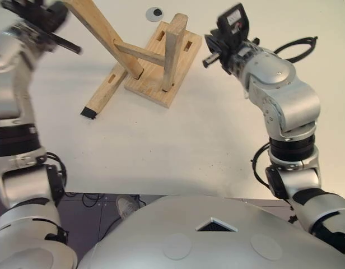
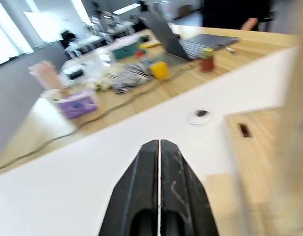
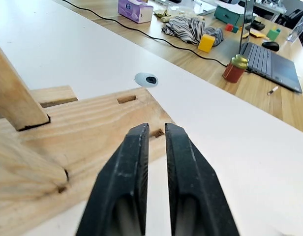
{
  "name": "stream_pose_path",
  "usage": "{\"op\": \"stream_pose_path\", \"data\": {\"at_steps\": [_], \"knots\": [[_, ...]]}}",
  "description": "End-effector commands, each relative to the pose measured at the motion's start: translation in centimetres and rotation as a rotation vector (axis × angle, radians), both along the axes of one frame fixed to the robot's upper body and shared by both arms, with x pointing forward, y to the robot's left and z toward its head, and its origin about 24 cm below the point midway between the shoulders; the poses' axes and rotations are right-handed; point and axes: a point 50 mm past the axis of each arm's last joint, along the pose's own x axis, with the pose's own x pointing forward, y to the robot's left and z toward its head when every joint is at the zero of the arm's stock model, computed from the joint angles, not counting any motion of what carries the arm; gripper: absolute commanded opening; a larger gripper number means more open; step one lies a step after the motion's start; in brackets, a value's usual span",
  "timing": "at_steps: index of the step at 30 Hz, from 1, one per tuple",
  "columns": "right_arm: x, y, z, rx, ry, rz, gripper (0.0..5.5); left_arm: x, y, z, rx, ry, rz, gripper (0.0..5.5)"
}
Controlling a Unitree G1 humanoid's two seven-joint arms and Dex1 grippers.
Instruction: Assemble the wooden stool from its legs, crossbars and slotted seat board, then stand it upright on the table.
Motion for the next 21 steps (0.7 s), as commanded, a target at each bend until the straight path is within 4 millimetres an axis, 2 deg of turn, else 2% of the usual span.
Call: {"op": "stream_pose_path", "data": {"at_steps": [1,3,4,7,10,14,16,19,21], "knots": [[-0.1,3.8,1.0,0.002,-0.016,0.076,0.01,-2.8,-7.9,0.5,-0.106,0.017,-0.328,0.0],[0.2,4.4,0.3,-0.013,0.009,0.087,0.01,-3.7,-10.1,0.7,-0.137,0.035,-0.388,0.0],[0.3,4.3,-0.1,-0.022,0.023,0.086,0.01,-3.9,-10.5,0.6,-0.14,0.044,-0.395,0.0],[0.5,3.0,-1.6,-0.077,0.052,0.076,0.01,-3.7,-10.3,0.4,-0.135,0.071,-0.35,0.0],[0.3,0.7,-2.7,-0.105,0.095,0.069,0.01,-2.8,-8.0,0.1,-0.087,0.078,-0.235,0.0],[0.0,-3.2,-3.0,-0.016,0.199,0.078,0.01,-1.8,-3.0,0.1,-0.02,0.083,-0.074,0.0],[0.5,-4.9,-3.0,-0.012,0.2,0.06,0.01,-1.5,-1.3,0.1,-0.005,0.084,-0.021,0.0],[1.6,-5.9,-1.7,-0.003,0.119,0.033,0.01,-1.0,-0.5,0.3,-0.012,0.076,0.015,0.0],[2.5,-5.6,1.0,0.111,-0.015,0.033,0.01,-0.7,-0.5,0.5,-0.025,0.062,0.031,0.0]]}}
